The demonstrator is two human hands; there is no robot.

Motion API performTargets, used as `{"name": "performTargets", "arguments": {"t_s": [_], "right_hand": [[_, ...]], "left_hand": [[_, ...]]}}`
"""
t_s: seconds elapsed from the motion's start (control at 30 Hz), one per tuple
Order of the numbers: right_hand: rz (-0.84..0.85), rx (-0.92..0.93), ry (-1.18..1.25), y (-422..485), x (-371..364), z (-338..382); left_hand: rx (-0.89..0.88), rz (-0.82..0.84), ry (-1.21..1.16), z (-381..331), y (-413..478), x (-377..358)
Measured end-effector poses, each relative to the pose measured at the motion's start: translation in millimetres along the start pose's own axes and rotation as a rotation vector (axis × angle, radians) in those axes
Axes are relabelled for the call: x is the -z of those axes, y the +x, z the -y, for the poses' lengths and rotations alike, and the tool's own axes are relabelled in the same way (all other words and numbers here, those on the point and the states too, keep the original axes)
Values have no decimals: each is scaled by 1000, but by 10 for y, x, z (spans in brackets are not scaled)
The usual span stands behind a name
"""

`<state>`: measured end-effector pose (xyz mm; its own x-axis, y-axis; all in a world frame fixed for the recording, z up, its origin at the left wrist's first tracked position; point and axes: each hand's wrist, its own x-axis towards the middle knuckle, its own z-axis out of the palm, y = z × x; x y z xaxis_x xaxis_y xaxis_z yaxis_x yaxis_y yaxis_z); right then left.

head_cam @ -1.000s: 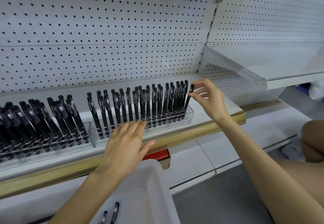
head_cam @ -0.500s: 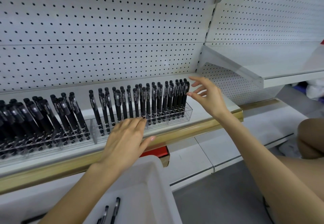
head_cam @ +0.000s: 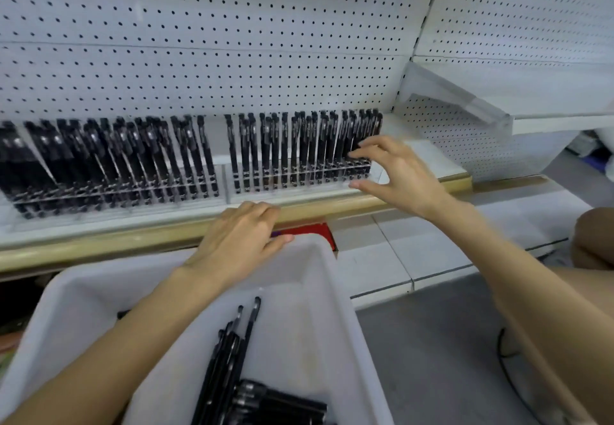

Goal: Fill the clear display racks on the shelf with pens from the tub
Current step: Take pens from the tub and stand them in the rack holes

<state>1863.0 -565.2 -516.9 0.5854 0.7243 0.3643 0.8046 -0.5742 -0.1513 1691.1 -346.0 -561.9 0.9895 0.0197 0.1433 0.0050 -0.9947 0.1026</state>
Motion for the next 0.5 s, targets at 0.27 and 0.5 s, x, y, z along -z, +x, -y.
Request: {"name": "performTargets", "arguments": {"t_s": [0.27, 0.5], "right_hand": [[234, 109, 147, -768, -783, 985], [549, -117, 420, -1337, -1584, 1680]], "left_hand": [[208, 166, -124, 437, -1307, -580], [494, 246, -421, 486, -1926, -1072]]}}
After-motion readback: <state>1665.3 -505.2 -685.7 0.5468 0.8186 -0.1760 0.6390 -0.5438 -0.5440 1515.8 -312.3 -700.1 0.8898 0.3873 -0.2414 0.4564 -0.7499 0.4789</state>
